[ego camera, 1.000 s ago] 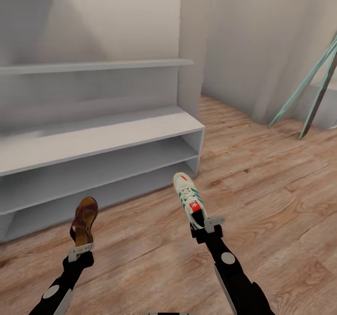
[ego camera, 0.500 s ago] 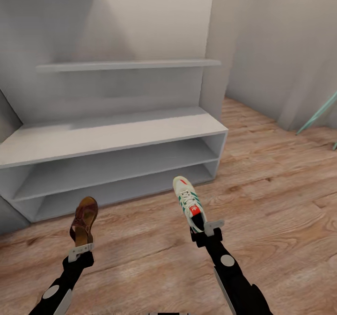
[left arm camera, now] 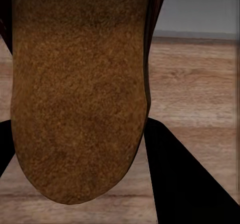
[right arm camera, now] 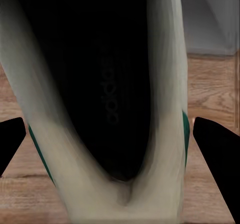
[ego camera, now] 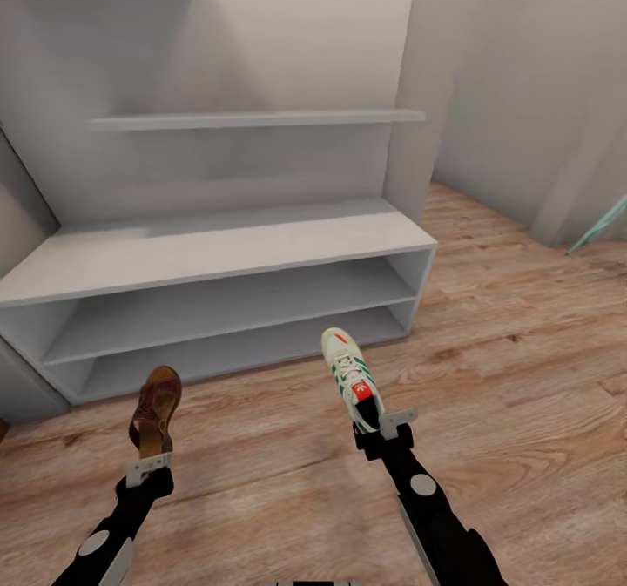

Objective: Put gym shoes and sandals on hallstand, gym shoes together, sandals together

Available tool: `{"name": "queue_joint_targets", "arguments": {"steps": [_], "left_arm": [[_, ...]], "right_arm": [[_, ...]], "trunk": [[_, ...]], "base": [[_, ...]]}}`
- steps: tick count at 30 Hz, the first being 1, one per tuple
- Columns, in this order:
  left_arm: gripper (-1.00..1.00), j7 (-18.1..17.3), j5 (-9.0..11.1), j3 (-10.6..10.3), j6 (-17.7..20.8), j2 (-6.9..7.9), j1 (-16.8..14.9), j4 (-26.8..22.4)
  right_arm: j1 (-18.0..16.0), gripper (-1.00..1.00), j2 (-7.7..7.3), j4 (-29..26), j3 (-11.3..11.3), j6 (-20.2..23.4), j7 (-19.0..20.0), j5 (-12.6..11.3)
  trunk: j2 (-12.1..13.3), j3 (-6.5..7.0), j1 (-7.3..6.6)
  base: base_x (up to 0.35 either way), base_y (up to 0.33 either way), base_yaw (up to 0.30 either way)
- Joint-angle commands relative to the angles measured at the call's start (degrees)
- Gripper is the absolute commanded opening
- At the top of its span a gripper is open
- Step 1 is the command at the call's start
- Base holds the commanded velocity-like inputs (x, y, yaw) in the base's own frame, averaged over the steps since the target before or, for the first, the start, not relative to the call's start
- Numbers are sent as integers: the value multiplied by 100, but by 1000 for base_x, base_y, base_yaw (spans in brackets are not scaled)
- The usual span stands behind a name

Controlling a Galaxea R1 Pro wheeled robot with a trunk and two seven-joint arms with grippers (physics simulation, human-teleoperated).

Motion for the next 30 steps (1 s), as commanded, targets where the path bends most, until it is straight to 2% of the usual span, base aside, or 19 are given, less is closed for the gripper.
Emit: {"name": "queue_joint_targets", "arguments": {"steps": [1, 5, 16, 18, 20, 22, 25, 27, 30], "left_arm": [[-100, -53, 44, 16, -3, 6, -2, 2], [-100, -53, 41, 18, -3, 22, -2, 1], [-100, -40, 37, 25, -3, 24, -2, -7], [-100, 187, 33, 26, -3, 19, -2, -11], [-100, 616, 25, 18, -9, 0, -2, -44], [-100, 1425, -20, -25, -35, -30, -2, -70], [-100, 2098, -117, -159, -173, -52, -2, -81], [-100, 2174, -181, -323, -275, -53, -2, -58], [-100, 2093, -206, -363, -299, -51, -2, -21]], "right_arm": [[-2, -100, 1, -16, 2, 37, -10, 61], [-2, -100, 5, -27, 2, 36, -15, 61], [-2, -100, 5, -22, 2, 31, -15, 61], [-2, -100, 5, -22, 3, 31, -15, 61], [-2, -100, 5, -21, 3, 31, -15, 61], [-2, -100, 5, -20, 3, 31, -15, 61], [-2, -100, 5, -23, 3, 31, -15, 61], [-2, -100, -3, -14, 0, 31, -7, 64], [-2, -100, -34, -7, -5, 23, 17, 77]], "trunk": [[-2, -8, -1], [-2, -13, -1], [-2, -34, -1], [-2, -39, -1], [-2, -41, -1], [-2, -42, -1], [-2, -43, -1], [-2, -43, -1], [-2, -43, -1]], "base": [[0, 0, -166], [0, 0, 133], [0, 0, 262], [0, 0, 186], [0, 0, 85], [0, 0, 40], [0, 0, 15], [0, 0, 4], [0, 0, 0]]}}
